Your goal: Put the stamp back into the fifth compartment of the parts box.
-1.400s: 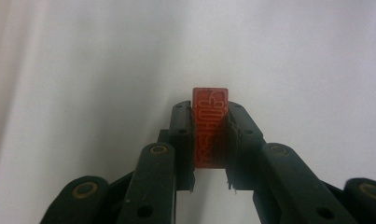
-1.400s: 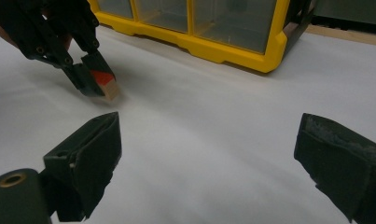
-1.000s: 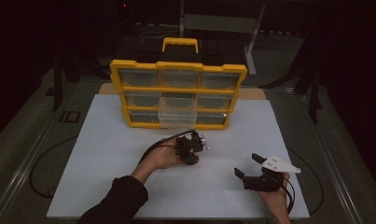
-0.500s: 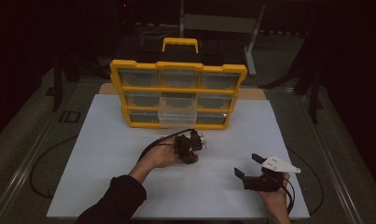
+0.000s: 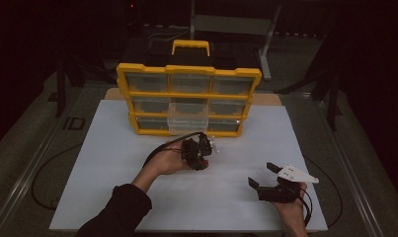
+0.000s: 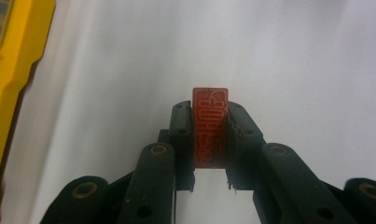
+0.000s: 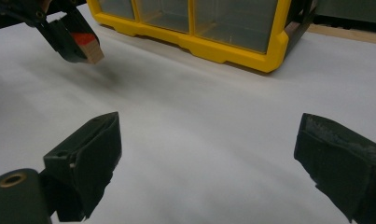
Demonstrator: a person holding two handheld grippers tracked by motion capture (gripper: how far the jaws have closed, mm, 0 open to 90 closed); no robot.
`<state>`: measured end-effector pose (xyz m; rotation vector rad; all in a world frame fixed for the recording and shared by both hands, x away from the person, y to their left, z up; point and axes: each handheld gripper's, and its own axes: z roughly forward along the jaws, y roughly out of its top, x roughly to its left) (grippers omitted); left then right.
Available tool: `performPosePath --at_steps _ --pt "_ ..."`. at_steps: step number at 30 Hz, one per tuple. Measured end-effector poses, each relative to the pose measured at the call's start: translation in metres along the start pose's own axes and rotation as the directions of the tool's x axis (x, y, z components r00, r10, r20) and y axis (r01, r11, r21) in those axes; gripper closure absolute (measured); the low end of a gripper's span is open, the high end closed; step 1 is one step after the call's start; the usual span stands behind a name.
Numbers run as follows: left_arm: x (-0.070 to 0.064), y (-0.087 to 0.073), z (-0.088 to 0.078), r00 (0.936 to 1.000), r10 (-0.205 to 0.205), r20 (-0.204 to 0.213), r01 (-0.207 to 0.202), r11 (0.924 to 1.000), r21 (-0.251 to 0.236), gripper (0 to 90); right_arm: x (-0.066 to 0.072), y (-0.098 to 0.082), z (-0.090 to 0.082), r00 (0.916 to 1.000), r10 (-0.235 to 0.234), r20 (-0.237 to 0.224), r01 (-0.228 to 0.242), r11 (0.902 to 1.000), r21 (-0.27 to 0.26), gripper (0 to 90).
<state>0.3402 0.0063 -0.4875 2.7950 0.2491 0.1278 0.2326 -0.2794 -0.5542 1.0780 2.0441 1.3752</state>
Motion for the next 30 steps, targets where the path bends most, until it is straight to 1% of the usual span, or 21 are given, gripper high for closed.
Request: performPosePath --at_steps 5,9,15,21,30 --pt "0.000 0.000 -0.005 1.0000 0.006 -0.003 -0.006 1.0000 -0.005 75.8 0.000 0.000 0.000 1.0000 -0.001 0.001 0.001 1.0000 -0.001 7.2" --pt "0.000 0.000 -0.009 1.0000 0.001 -0.002 -0.001 1.0000 -0.007 75.8 0.000 0.000 0.000 1.0000 0.000 -0.002 0.000 1.0000 0.001 7.2" --pt "0.000 0.001 -0.013 0.9999 0.013 -0.003 -0.013 0.9999 -0.004 75.8 0.000 0.000 0.000 1.0000 0.001 0.001 -0.001 1.0000 0.001 7.2" --pt "0.001 0.001 -0.018 0.9998 0.017 -0.007 -0.017 0.9998 -0.013 75.8 -0.001 0.000 0.000 1.0000 0.005 0.000 -0.005 1.0000 -0.003 7.2" --pt "0.002 0.002 -0.029 0.9995 0.028 -0.011 -0.028 0.9995 -0.014 75.8 0.000 0.000 0.000 1.0000 0.004 0.000 -0.004 1.0000 -0.003 7.2"
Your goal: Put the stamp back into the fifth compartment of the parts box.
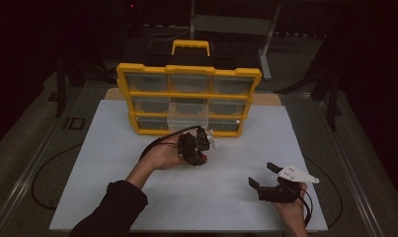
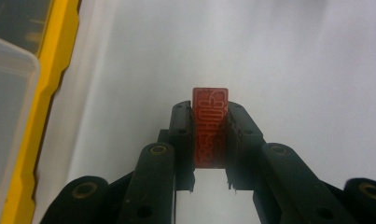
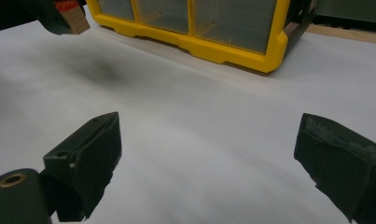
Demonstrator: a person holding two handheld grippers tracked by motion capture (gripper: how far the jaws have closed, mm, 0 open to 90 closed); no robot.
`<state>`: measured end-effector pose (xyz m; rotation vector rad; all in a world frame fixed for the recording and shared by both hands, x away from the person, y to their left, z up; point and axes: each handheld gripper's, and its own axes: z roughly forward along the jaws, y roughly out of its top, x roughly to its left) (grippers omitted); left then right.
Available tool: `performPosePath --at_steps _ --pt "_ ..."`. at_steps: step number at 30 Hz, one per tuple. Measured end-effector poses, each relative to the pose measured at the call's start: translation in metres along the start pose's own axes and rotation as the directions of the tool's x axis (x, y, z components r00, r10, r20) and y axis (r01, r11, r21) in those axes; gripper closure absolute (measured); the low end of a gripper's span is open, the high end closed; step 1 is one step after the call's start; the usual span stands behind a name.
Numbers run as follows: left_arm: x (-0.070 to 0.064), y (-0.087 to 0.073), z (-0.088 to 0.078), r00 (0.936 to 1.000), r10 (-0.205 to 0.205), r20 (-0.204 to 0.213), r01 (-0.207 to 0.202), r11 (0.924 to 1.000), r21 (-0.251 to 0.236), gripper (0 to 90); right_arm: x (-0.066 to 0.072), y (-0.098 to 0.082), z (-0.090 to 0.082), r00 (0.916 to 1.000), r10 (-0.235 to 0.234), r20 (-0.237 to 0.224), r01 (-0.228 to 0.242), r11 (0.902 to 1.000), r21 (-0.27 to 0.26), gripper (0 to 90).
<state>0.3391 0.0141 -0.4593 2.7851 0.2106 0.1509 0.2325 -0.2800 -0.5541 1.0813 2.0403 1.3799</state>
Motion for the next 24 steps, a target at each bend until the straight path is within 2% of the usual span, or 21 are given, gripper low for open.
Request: performPosePath --at_steps 24 --pt "0.005 0.002 -0.026 0.9996 0.026 -0.009 -0.027 0.9995 -0.018 75.8 0.000 0.000 0.000 1.0000 0.002 -0.004 -0.002 1.0000 0.001 7.2"
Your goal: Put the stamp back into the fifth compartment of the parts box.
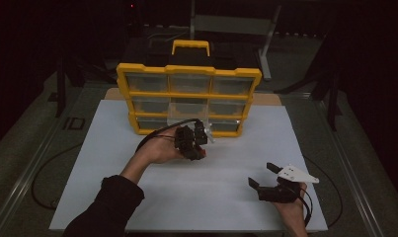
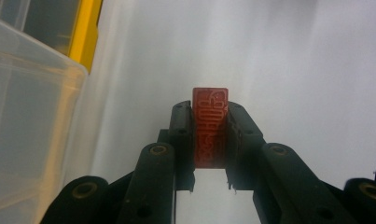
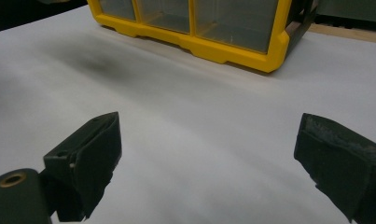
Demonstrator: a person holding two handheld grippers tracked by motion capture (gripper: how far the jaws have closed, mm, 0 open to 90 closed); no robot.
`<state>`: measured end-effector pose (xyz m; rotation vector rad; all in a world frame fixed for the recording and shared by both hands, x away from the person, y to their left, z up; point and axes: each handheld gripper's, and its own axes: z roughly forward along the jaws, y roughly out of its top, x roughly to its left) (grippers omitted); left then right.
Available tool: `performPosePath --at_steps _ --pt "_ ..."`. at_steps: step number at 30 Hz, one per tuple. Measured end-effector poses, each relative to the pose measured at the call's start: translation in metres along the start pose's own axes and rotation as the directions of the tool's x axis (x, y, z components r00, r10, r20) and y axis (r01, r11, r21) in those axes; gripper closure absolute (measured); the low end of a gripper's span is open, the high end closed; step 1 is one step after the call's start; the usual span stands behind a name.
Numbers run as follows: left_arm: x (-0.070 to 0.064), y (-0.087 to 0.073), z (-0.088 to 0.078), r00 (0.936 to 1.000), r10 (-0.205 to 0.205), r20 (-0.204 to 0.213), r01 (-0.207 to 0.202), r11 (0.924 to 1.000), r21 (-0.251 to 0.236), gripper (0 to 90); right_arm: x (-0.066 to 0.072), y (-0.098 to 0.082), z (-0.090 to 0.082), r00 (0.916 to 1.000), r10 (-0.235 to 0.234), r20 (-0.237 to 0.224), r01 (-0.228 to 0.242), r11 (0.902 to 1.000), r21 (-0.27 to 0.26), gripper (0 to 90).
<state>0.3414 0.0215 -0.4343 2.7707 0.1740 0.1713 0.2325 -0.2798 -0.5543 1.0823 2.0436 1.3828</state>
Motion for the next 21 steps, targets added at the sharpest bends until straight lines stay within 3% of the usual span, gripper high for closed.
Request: performPosePath --at_steps 21 --pt "0.010 0.000 -0.031 0.9994 0.010 -0.034 -0.011 0.9996 -0.026 75.8 0.000 0.000 0.000 1.0000 -0.001 -0.002 0.001 1.0000 -0.002 7.2"
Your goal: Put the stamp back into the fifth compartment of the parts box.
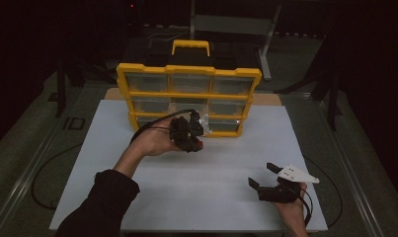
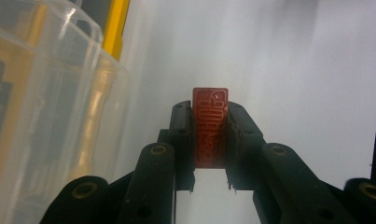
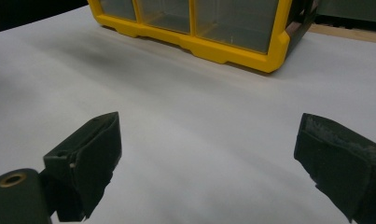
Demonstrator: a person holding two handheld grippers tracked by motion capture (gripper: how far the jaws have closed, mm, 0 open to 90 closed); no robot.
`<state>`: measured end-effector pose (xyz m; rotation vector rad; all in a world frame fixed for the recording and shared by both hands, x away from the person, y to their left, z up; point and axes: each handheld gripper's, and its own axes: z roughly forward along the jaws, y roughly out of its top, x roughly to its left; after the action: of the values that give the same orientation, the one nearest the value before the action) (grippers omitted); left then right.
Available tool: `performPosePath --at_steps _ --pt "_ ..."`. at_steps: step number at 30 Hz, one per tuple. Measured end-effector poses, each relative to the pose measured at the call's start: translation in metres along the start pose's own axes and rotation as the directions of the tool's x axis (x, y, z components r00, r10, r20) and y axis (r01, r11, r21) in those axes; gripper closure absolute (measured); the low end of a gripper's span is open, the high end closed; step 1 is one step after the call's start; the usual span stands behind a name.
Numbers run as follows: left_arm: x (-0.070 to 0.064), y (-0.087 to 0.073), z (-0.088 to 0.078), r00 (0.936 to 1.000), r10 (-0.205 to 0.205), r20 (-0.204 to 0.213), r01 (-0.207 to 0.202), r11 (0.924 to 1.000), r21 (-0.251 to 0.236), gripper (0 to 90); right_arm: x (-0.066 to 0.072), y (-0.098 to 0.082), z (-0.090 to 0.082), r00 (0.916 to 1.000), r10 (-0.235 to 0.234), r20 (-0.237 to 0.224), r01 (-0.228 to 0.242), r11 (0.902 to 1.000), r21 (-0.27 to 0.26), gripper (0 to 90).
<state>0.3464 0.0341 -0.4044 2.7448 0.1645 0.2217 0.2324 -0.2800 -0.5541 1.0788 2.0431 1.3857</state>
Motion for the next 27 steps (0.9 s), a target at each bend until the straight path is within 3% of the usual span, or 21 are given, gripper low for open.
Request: performPosePath --at_steps 13,27 --pt "0.010 0.004 -0.018 0.9992 -0.001 -0.040 0.001 1.0000 -0.008 75.8 0.000 0.000 0.000 1.0000 0.006 0.001 -0.006 1.0000 -0.001 7.2" --pt "0.022 0.009 -0.037 0.9989 -0.022 -0.042 0.021 0.9994 -0.027 75.8 0.000 0.000 0.000 0.9999 0.015 -0.001 -0.015 0.9999 0.001 7.2"
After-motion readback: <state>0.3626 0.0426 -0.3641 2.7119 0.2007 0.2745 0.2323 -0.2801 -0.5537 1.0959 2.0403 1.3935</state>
